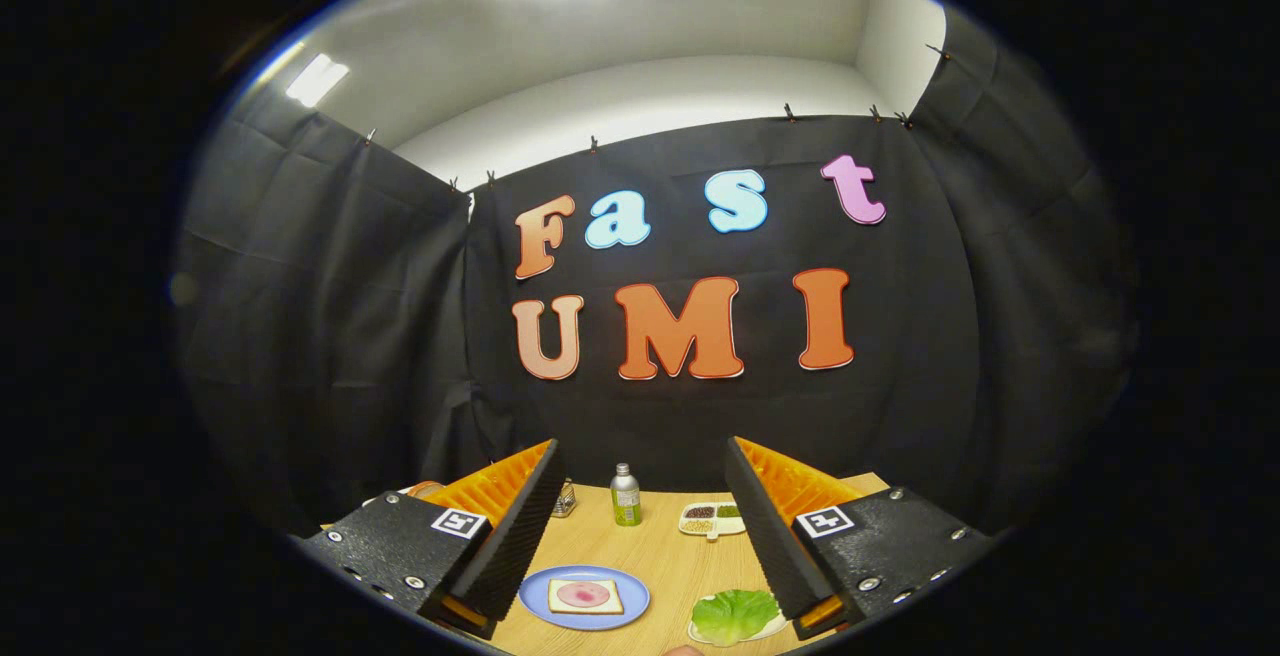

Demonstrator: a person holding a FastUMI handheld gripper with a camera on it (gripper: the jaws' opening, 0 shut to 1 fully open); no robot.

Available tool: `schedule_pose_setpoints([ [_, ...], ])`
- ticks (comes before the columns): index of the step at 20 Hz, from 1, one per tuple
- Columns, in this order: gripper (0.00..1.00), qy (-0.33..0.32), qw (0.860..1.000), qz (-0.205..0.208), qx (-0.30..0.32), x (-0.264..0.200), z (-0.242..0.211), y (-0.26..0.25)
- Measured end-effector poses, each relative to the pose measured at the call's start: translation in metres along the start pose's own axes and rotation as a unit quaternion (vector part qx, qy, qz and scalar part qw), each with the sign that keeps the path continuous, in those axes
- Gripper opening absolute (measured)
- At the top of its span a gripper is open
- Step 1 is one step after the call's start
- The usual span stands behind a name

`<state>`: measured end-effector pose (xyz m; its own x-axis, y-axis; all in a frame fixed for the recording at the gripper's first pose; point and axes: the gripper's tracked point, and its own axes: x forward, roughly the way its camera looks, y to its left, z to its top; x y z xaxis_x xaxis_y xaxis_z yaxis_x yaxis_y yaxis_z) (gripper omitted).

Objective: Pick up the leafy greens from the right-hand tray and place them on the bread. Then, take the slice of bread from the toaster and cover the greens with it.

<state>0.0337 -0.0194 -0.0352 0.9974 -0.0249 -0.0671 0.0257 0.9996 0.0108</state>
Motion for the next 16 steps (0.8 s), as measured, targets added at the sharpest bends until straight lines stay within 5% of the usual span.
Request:
schedule_pose_setpoints([
  [9,0.97,0.070,0.997,-0.009,-0.020,0.023,-0.068,-0.027],
  [16,0.97,0.189,0.982,-0.026,-0.004,0.035,-0.157,-0.052],
])
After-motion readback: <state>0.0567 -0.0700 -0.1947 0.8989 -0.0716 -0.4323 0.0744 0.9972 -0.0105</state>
